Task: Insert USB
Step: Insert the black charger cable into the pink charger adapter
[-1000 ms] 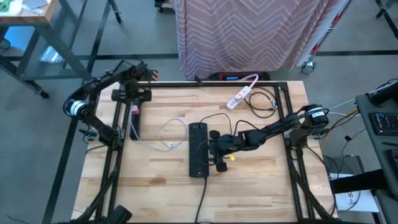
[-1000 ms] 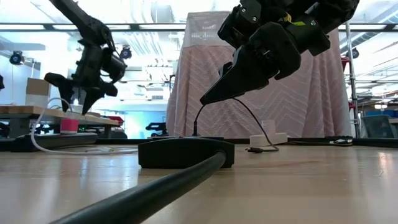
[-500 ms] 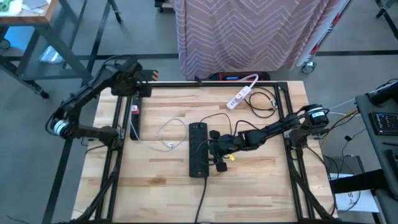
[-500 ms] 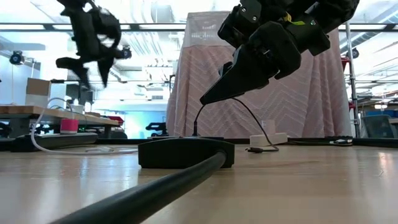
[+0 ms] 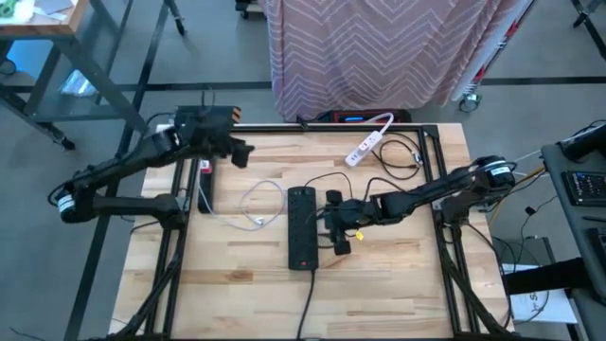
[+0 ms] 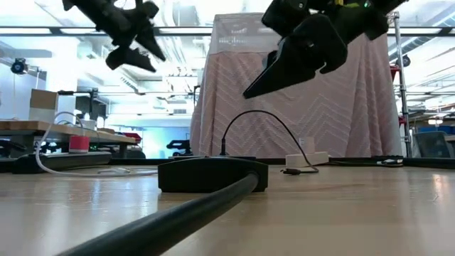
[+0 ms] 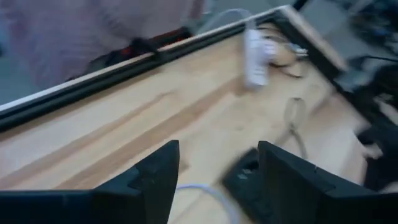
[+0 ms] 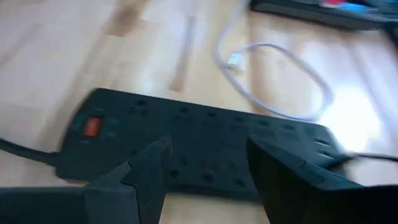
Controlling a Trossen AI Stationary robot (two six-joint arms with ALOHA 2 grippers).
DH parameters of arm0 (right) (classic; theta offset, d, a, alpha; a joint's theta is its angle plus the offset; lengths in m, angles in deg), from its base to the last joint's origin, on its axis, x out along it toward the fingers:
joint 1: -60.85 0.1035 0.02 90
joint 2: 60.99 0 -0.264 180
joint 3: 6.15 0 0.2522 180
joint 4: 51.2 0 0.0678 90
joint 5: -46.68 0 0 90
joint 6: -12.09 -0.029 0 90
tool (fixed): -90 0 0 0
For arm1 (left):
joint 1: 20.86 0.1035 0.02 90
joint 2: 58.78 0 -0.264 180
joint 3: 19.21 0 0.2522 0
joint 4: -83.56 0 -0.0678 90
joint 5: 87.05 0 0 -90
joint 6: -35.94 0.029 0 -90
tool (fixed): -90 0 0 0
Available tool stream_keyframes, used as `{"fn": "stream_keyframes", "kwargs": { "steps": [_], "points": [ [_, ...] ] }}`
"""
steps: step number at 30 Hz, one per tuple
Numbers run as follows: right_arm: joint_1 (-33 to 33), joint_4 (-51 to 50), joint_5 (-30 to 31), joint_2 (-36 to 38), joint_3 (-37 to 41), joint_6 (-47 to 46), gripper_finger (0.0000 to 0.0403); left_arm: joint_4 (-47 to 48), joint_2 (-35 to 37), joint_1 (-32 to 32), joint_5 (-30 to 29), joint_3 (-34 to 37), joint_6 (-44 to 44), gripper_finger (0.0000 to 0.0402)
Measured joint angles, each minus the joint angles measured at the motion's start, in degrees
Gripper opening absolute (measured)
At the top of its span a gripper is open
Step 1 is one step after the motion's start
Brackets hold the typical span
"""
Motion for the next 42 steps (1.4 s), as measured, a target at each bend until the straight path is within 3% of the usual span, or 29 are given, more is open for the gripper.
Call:
{"fn": "stream_keyframes", "kwargs": {
  "steps": [9, 15, 21, 29, 37, 42],
  "points": [
    [-2.3, -19.5, 15.1, 12.6, 0.0, -12.5, 0.0199, -13.6, 2.7, -14.1, 0.4, 9.6, 1.0, 0.0188],
    [-11.4, -33.3, 17.1, 20.0, -0.5, -28.0, 0.0194, -27.7, 2.6, -21.2, 0.4, 16.9, 2.2, 0.0181],
    [-21.5, -44.3, 10.3, 20.9, -1.4, -34.2, 0.0171, -40.2, 1.6, -25.8, 0.4, 23.3, 2.1, 0.0183],
    [-37.5, -54.8, 0.0, 15.2, -1.4, -41.9, 0.0133, -42.1, 1.6, -28.1, 0.4, 26.6, 1.9, 0.0189],
    [-48.6, -51.9, -2.7, 7.1, -1.4, -40.9, 0.0118, -47.2, -0.7, -29.0, 0.2, 28.0, 1.3, 0.0176],
    [-51.3, -49.0, -4.9, 1.4, -1.4, -36.5, 0.013, -46.9, -1.1, -29.0, 0.2, 27.5, 2.6, 0.017]
  ]
}}
